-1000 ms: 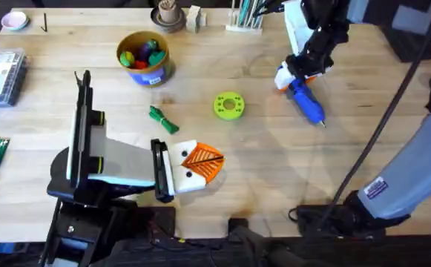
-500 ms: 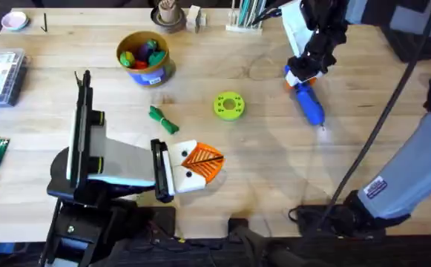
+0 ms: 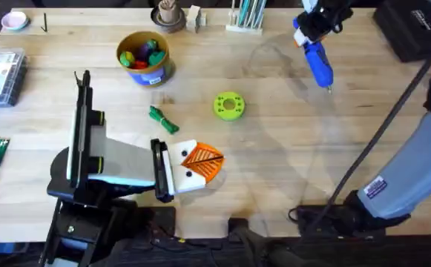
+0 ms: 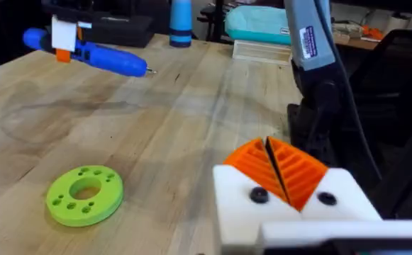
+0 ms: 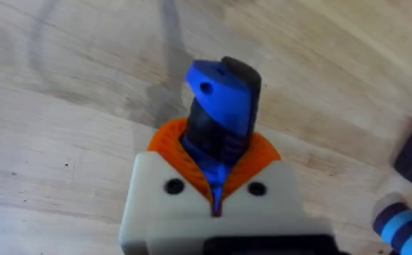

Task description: Pick up the gripper from the table and insert it into the empty holder that is missing its gripper. Then pick up a screw, insert it into the mounting hole, and use the screwdriver to tighten it. Finally, clean up the table by picking up the vegetable and placing it into the bucket.

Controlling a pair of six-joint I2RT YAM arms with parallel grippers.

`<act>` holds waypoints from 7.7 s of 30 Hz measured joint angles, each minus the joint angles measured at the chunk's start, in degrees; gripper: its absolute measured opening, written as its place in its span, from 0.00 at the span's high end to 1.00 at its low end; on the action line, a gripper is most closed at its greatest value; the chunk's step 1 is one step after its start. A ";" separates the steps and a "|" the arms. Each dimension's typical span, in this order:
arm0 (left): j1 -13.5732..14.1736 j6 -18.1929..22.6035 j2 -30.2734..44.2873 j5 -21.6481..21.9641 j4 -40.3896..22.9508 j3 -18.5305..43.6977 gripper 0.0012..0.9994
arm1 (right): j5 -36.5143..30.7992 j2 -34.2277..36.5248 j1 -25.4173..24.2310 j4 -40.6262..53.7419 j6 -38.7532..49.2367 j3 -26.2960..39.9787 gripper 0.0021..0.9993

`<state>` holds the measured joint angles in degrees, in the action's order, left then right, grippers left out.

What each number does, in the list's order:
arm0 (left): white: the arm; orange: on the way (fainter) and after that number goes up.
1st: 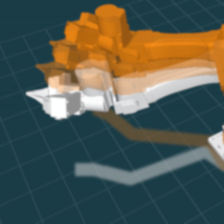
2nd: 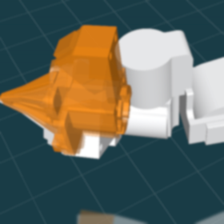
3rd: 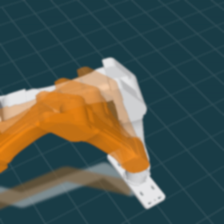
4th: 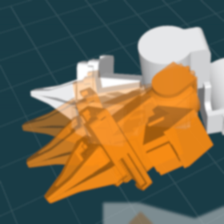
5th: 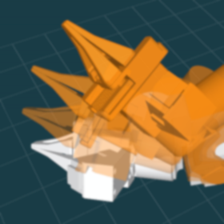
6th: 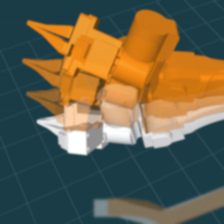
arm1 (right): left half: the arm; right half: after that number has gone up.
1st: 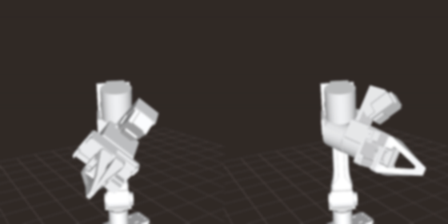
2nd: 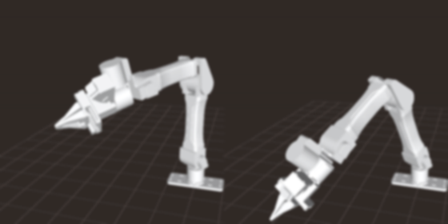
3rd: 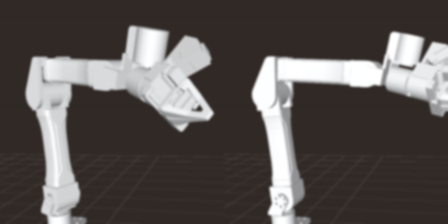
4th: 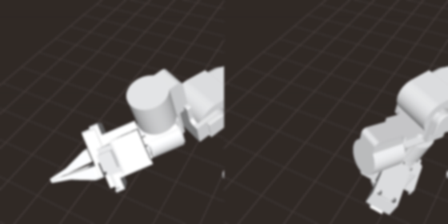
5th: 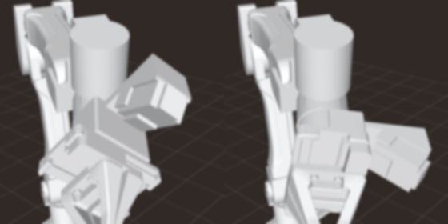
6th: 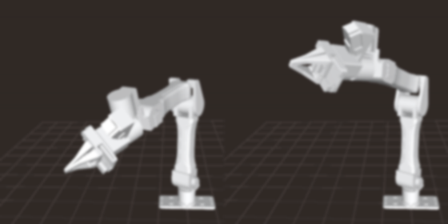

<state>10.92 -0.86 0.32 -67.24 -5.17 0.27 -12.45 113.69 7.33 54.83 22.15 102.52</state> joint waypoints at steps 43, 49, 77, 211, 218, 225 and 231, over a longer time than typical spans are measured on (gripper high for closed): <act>0.00 0.00 0.00 2.16 0.00 0.00 0.99 | 19.81 -65.39 -11.65 -9.56 -2.46 -39.79 0.98; 0.00 0.00 0.00 2.16 0.00 0.00 0.99 | 28.15 -70.55 -9.70 -18.48 -5.86 -48.08 0.98; 0.00 0.00 0.00 2.25 0.00 0.00 0.99 | 32.92 -70.08 37.00 -70.25 -15.96 -57.94 0.98; 0.00 -0.04 0.00 5.42 -0.20 0.00 0.99 | 15.04 -18.31 12.99 -47.31 36.67 -35.73 0.99; 0.00 -0.04 -0.01 5.46 -0.20 0.00 0.99 | 15.18 -9.70 16.01 -46.93 45.95 -35.71 0.99; 0.00 -0.04 0.00 5.53 -0.20 0.00 0.99 | 13.96 -8.85 16.13 -42.01 46.88 -35.16 0.99; 0.00 -0.04 0.00 5.55 -0.20 0.00 0.99 | 13.46 -7.26 16.13 -39.78 44.86 -35.04 0.72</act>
<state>10.92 -0.91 0.32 -61.69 -5.37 0.27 1.02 106.43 23.46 15.04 67.01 67.48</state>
